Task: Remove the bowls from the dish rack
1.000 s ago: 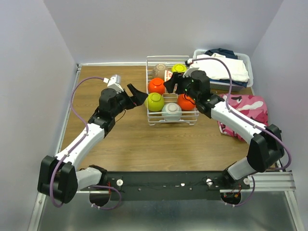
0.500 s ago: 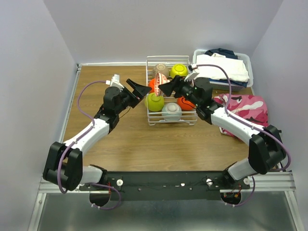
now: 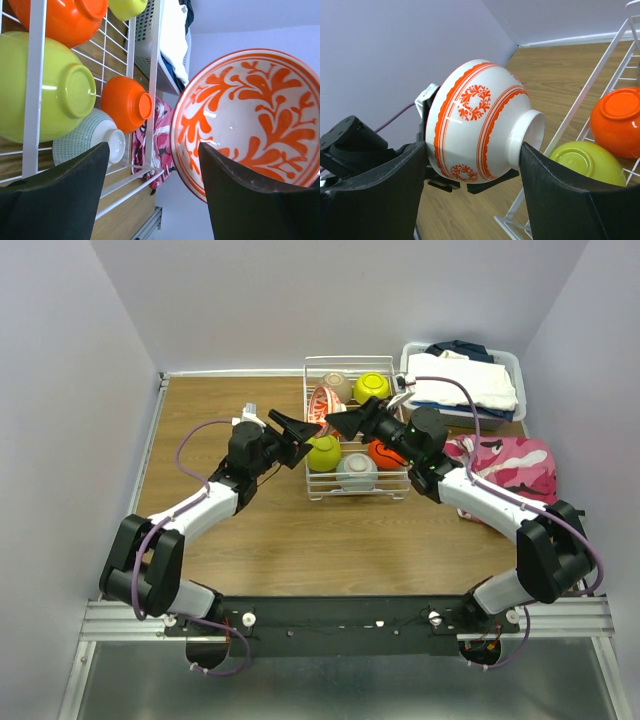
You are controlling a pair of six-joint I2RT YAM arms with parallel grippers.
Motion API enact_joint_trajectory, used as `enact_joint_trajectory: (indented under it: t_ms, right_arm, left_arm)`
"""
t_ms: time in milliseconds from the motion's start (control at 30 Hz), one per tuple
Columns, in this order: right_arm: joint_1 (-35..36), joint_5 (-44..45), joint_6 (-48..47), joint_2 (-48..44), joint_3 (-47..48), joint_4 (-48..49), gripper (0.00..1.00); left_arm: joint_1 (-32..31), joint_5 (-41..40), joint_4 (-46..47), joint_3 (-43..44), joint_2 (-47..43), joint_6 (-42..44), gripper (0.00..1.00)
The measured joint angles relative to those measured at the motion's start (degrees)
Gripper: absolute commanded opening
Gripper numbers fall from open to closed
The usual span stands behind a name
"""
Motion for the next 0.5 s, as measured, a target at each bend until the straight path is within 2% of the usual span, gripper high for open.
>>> enact_joint_trajectory:
  t_ms: [200, 233, 300, 333, 400, 433, 500]
  right_arm:
    - [0.00, -1.66, 1.18, 0.00, -0.70, 2.19, 0.33]
    - [0.00, -1.79, 1.25, 0.00, -0.90, 2.47, 0.33]
    - [0.00, -2.29, 1.55, 0.00, -1.60, 3.15, 0.33]
    - [0.00, -2.58, 1.77, 0.00, -1.90, 3.34, 0.33]
    - [0.00, -2.89, 1.86, 0.02, -2.21, 3.52, 0.34]
    - [0.00, -2.99, 2.08, 0.02, -2.40, 4.00, 0.36]
    - [-0.07, -3.61, 1.81, 0.00, -2.71, 4.81, 0.43]
  left_arm:
    - [-0.72, 0.46, 3.10, 0.00, 2.08, -2.99, 0.54]
    - [-0.81, 0.72, 3.82, 0.00, 2.25, -3.58, 0.45]
    - [-0.94, 1.11, 5.22, 0.00, 2.38, -4.52, 0.35]
    - [-0.98, 1.20, 5.49, 0.00, 2.40, -4.76, 0.25]
    - [-1.16, 1.60, 6.75, -0.02, 2.45, -5.62, 0.15]
    - [-1.16, 1.55, 6.95, -0.07, 2.45, -6.12, 0.05]
    - [-0.90, 1.53, 7.72, -0.31, 2.51, -7.45, 0.00]
